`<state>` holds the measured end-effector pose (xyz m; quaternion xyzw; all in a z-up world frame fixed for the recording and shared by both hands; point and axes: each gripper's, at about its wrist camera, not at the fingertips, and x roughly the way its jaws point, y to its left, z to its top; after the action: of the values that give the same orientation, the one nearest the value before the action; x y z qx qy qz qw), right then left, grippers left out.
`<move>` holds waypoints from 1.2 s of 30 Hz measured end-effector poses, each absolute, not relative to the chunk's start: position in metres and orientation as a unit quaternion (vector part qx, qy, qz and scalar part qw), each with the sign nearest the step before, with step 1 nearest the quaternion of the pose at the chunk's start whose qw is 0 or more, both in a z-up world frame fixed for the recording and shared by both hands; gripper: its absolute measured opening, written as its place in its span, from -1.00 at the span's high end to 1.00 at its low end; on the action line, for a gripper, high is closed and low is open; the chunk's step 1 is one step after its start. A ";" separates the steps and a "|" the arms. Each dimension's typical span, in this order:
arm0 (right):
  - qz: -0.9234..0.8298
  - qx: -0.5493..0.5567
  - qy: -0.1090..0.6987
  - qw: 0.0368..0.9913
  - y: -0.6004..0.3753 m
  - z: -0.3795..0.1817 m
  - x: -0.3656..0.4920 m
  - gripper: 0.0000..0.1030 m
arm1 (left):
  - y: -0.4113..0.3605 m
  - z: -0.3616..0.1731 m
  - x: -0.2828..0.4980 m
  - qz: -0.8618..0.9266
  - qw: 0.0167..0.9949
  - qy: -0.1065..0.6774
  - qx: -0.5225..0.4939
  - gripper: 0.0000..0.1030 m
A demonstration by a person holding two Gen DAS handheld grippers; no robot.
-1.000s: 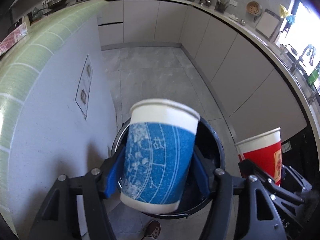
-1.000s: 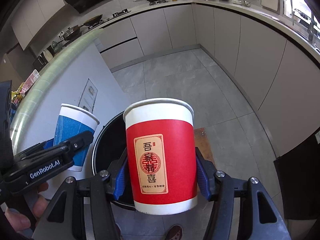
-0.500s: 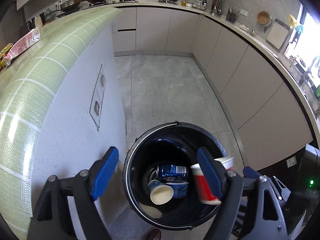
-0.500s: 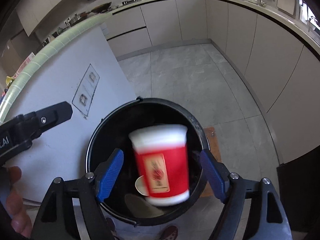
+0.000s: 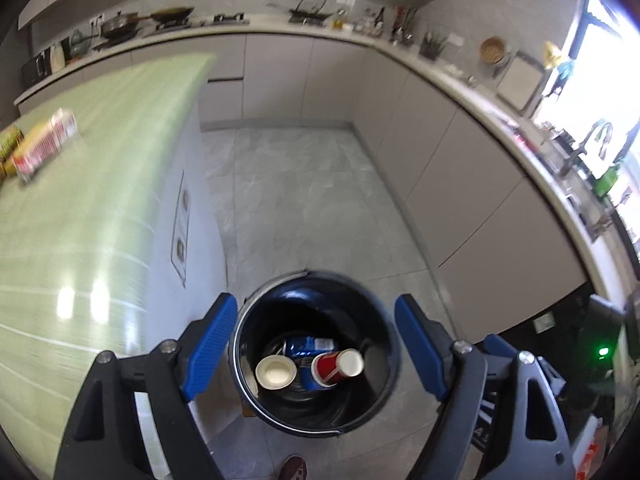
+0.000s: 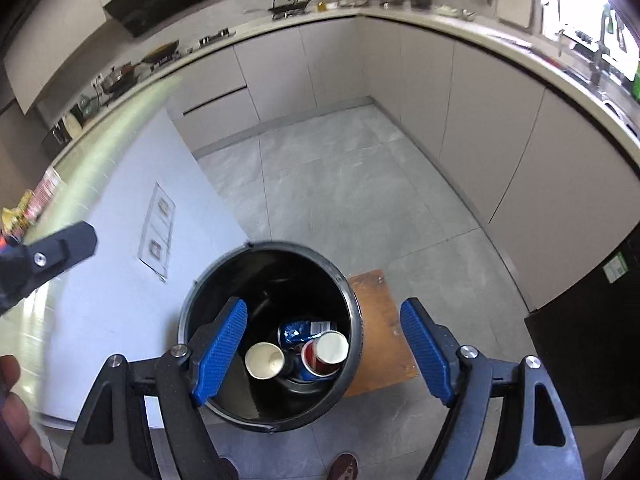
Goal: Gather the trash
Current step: 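Move both open tools back toward the table, then grasp the steel scrubber with the left tool while the right tool grasps the blue cloth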
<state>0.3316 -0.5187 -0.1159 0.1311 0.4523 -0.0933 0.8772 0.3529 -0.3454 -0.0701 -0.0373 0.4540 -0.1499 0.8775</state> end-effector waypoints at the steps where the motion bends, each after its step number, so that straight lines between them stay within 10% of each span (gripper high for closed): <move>1: -0.096 0.133 0.448 0.879 -0.515 -0.105 0.329 -0.57 | -0.341 -0.058 0.351 -0.154 0.879 0.450 -0.040 -0.59; 23: 0.040 0.088 0.402 0.910 -0.172 -0.009 0.353 -0.58 | 0.057 -0.045 0.326 0.052 0.894 0.440 -0.071 -0.60; 36: 0.117 0.042 0.411 0.903 -0.050 -0.018 0.402 -0.58 | 0.146 -0.080 0.350 0.080 0.874 0.466 -0.111 -0.59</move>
<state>0.4018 -0.0497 -0.0177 0.0419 0.4107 0.1174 0.9032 0.3501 0.1463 -0.0798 -0.1112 0.4665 0.0802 0.8738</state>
